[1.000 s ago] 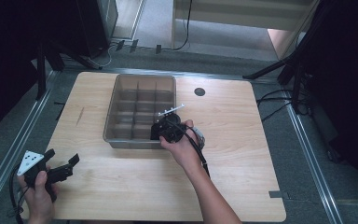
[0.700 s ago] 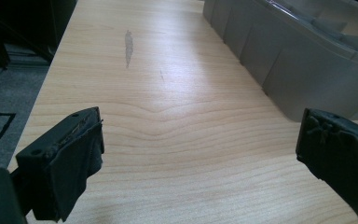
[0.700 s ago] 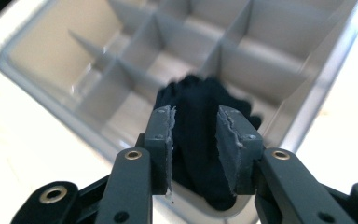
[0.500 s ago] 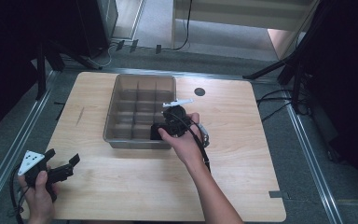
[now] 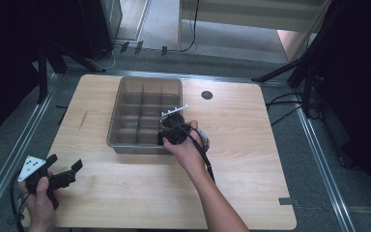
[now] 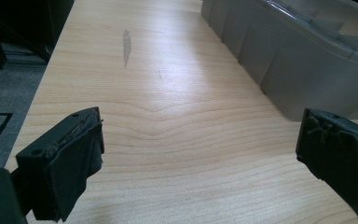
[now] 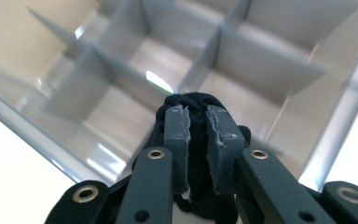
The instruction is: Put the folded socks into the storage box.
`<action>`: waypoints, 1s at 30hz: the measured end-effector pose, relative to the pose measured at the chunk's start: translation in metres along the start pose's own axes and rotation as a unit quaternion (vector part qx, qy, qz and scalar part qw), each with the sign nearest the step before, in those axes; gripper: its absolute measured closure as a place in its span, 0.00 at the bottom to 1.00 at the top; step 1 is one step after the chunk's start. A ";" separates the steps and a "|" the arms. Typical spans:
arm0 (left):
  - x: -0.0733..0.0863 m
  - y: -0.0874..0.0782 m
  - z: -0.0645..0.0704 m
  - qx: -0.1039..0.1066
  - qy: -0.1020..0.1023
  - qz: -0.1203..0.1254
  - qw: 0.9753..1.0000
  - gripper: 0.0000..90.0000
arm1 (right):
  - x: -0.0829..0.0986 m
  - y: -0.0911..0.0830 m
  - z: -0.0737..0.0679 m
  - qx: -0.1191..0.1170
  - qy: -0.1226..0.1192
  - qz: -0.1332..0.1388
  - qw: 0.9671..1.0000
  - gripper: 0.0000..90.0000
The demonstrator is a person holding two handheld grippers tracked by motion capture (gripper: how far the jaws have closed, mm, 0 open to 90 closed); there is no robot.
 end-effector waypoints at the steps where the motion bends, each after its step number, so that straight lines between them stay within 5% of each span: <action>1: 0.000 0.000 0.000 0.000 0.001 0.000 1.000 0.01 | 0.001 0.003 0.000 0.000 0.002 -0.007 1.000 0.88; 9: 0.000 0.000 0.001 -0.002 0.004 -0.001 1.000 0.01 | 0.001 0.006 0.003 -0.008 0.012 -0.015 1.000 0.86; 12: 0.000 0.000 0.000 -0.001 0.002 0.000 1.000 0.01 | 0.005 0.002 0.003 -0.012 0.006 0.008 1.000 0.78; 15: 0.001 0.000 0.001 -0.001 0.003 0.000 1.000 0.01 | 0.009 -0.007 0.004 -0.028 0.010 0.062 0.998 0.64; 17: 0.001 0.000 0.001 -0.002 0.004 -0.001 1.000 0.01 | 0.011 -0.013 0.005 -0.029 0.017 0.115 0.993 0.52; 20: 0.001 0.000 0.001 -0.003 0.005 0.000 1.000 0.01 | 0.014 -0.020 0.006 -0.017 -0.004 0.201 0.979 0.38; 23: 0.001 0.000 0.002 -0.005 0.003 0.000 1.000 0.01 | 0.015 -0.027 0.005 -0.026 0.030 0.225 0.974 0.14; 27: 0.001 0.000 0.001 -0.005 0.003 0.001 1.000 0.01 | 0.019 -0.035 0.003 0.016 0.049 0.258 0.965 0.03; 30: 0.001 0.000 0.002 -0.005 0.003 0.001 1.000 0.01 | 0.024 -0.039 0.004 0.013 0.053 0.276 0.960 0.00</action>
Point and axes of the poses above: each handheld gripper's, and its own axes: y roughly forward along the jaws, x roughly out of its underside, z roughly to its right, the point moved 1 cm from there along y, roughly forward along the jaws, and after that the axes turned 11 degrees about -z, right-handed, at the moved point
